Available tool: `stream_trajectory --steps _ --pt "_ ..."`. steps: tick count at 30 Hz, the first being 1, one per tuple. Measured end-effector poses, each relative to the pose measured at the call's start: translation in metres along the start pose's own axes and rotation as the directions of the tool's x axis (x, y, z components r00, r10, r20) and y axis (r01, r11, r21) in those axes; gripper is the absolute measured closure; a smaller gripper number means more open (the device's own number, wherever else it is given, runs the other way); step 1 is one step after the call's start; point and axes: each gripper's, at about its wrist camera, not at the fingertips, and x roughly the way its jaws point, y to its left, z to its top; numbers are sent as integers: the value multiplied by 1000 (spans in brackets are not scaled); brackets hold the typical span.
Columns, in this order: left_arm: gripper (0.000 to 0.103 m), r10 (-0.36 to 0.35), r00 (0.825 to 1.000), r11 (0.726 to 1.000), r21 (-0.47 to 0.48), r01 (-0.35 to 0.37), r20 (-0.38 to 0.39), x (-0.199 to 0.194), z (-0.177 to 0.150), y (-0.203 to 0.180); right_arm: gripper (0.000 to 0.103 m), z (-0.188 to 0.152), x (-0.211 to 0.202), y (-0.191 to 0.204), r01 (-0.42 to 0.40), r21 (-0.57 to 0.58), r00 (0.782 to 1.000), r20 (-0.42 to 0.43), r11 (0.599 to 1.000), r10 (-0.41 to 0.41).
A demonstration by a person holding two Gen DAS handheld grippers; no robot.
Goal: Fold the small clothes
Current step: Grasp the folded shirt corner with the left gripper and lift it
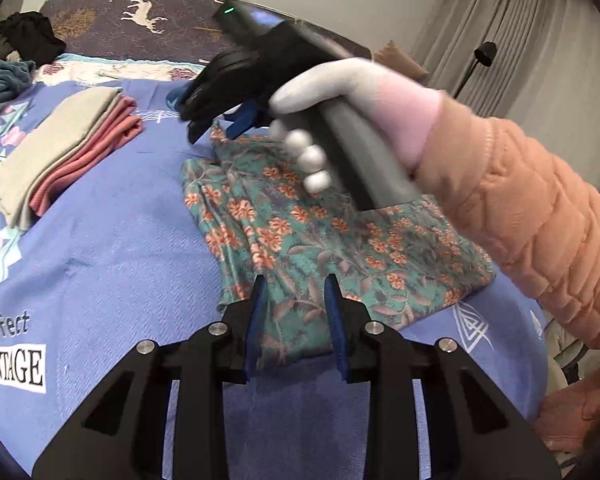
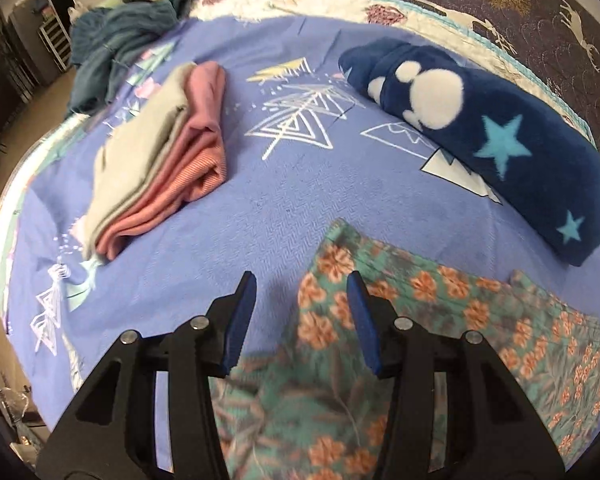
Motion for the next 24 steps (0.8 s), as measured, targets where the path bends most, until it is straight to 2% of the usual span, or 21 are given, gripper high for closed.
stream_trajectory --steps 1,2,3,6,7,10,13,17,19,20,21,24 --pt "79 -8 1000 1000 1 8 -7 2 -1 0 63 1 5 2 35 -14 999 -2 999 -35" --pt "103 -22 999 1000 -7 22 -28 5 -2 1 89 2 9 3 73 -26 997 3 997 -73" --pt "103 -30 998 999 -18 29 -49 9 -3 4 98 2 9 4 111 -30 994 16 993 -111" --pt "103 -67 997 996 -68 65 -31 7 -6 13 100 4 0 -2 126 10 991 40 992 -127" --pt "103 -70 997 995 -77 69 -14 3 -5 15 100 4 -10 -2 128 8 989 77 992 -128" --pt "103 -94 995 989 -106 98 42 -12 -7 19 100 8 -44 2 84 1 982 172 996 -83" --pt "103 -116 992 988 -94 120 44 -18 -13 17 100 14 -66 5 51 -4 972 230 999 -48" --pt "103 -82 995 994 -67 86 57 -20 -12 11 100 23 -49 3 2 6 982 189 1000 -3" --pt "93 -53 996 998 -37 55 65 -22 -6 10 100 22 -36 2 -30 23 988 150 999 26" --pt "79 -32 997 999 -15 33 66 -22 -2 9 100 19 -31 3 -36 23 990 138 999 33" --pt "71 -27 997 1000 5 27 67 -21 3 8 100 17 -29 5 -35 16 991 132 999 33" --pt "70 -41 999 999 36 40 34 -8 17 12 100 12 -27 9 -29 -12 991 132 999 31"
